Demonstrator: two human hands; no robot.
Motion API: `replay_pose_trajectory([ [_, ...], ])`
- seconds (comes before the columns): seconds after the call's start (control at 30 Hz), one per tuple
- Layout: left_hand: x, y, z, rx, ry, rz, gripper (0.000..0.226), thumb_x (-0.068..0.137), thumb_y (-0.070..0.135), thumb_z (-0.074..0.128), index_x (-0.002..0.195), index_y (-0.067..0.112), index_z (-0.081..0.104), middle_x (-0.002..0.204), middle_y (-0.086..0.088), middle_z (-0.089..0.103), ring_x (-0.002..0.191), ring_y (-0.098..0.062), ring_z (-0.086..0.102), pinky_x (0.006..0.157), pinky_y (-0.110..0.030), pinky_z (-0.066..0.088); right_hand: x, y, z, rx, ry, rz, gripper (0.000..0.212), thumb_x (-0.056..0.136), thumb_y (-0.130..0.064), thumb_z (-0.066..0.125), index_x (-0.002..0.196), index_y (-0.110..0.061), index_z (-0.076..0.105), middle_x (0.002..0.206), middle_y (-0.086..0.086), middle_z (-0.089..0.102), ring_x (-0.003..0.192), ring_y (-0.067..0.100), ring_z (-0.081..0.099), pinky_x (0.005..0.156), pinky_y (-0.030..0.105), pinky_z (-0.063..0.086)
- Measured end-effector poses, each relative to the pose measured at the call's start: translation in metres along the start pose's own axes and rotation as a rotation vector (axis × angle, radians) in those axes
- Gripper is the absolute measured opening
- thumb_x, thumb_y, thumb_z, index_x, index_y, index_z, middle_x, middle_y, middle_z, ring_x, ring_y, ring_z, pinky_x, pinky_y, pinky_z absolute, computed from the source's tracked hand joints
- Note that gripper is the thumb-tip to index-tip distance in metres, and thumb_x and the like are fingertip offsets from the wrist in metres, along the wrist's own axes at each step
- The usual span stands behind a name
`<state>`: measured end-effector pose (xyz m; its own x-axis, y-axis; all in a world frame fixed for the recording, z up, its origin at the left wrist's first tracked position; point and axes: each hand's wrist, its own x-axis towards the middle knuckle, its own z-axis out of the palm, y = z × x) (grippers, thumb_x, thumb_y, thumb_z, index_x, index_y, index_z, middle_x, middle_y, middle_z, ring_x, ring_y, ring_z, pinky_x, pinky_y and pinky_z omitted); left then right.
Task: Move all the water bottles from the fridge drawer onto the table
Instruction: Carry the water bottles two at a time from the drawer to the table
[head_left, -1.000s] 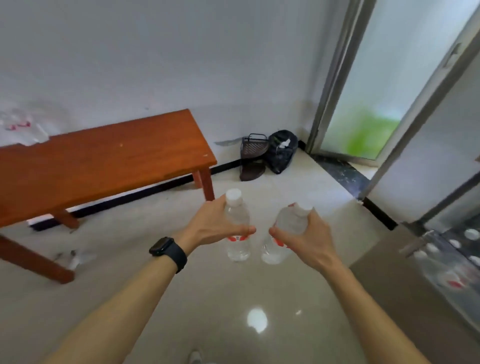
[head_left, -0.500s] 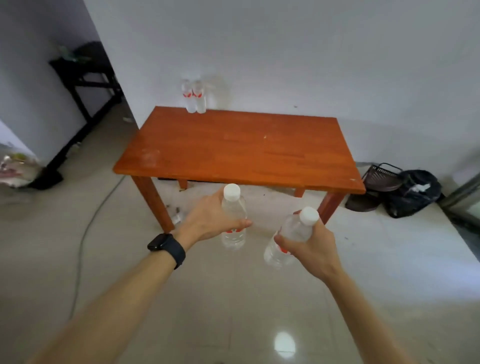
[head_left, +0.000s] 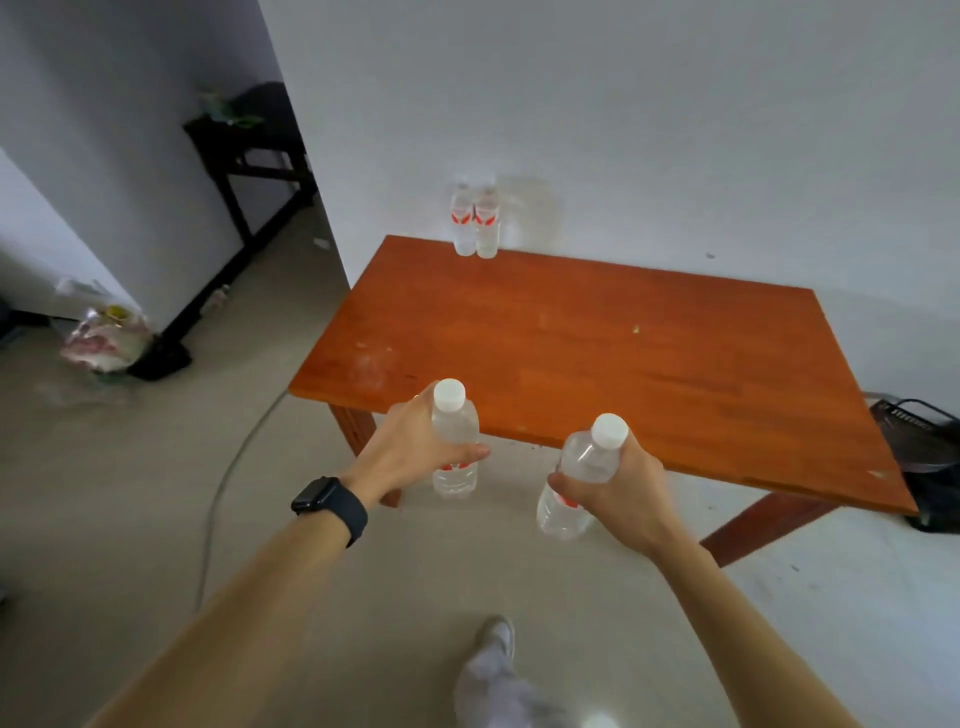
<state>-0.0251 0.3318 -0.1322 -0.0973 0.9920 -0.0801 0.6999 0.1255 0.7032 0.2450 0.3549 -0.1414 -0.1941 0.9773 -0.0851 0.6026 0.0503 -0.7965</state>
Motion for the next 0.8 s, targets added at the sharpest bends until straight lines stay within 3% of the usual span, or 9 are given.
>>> replay_pose_trajectory([
  [0.1,0.051,-0.014,-0.019,0.032,-0.005,-0.005,0.066,0.067,0.064,0.083,0.116,0.036,0.049,0.101,0.018,0.062,0.095,-0.006,0.061,0.076,-0.021,0.048,0.059,-0.011,0.015,0.032,-0.026,0.01,0.059,0.066,-0.04,0.089,0.113,-0.027,0.054,0.1,-0.013,0.062,0.089,0.006,0.06,0.066,0.021,0.046],
  [0.3,0.155,-0.031,-0.046,0.096,-0.043,-0.033,0.078,0.065,0.065,0.082,0.127,0.032,0.048,0.119,0.008,0.057,0.108,-0.013,0.058,0.094,-0.04,0.054,0.166,-0.026,0.031,0.09,-0.086,0.061,0.062,0.066,-0.041,0.09,0.114,-0.028,0.053,0.101,-0.012,0.063,0.091,0.008,0.063,0.071,0.026,0.053],
  [0.47,0.228,-0.047,-0.048,0.094,-0.091,-0.074,0.083,0.07,0.062,0.081,0.135,0.029,0.042,0.128,0.004,0.051,0.117,-0.018,0.053,0.101,-0.045,0.051,0.238,-0.03,0.04,0.08,-0.117,0.1,0.064,0.069,-0.041,0.089,0.117,-0.026,0.05,0.104,-0.01,0.063,0.094,0.009,0.063,0.069,0.025,0.051],
  [0.63,0.308,-0.064,-0.047,-0.014,-0.188,-0.094,0.088,0.084,0.042,0.079,0.146,0.026,0.019,0.144,-0.002,0.04,0.129,-0.023,0.049,0.102,-0.041,0.046,0.312,-0.03,0.061,0.074,-0.146,0.14,0.071,0.072,-0.038,0.088,0.124,-0.027,0.04,0.109,-0.011,0.06,0.099,0.011,0.062,0.075,0.027,0.053],
  [0.8,0.39,-0.081,-0.051,-0.072,-0.287,-0.048,0.087,0.08,0.036,0.082,0.134,0.041,0.014,0.131,-0.001,0.046,0.117,-0.02,0.058,0.1,-0.042,0.052,0.381,-0.03,0.081,0.078,-0.157,0.182,0.068,0.078,-0.032,0.085,0.122,-0.022,0.034,0.111,-0.005,0.06,0.1,0.012,0.063,0.074,0.024,0.052],
])
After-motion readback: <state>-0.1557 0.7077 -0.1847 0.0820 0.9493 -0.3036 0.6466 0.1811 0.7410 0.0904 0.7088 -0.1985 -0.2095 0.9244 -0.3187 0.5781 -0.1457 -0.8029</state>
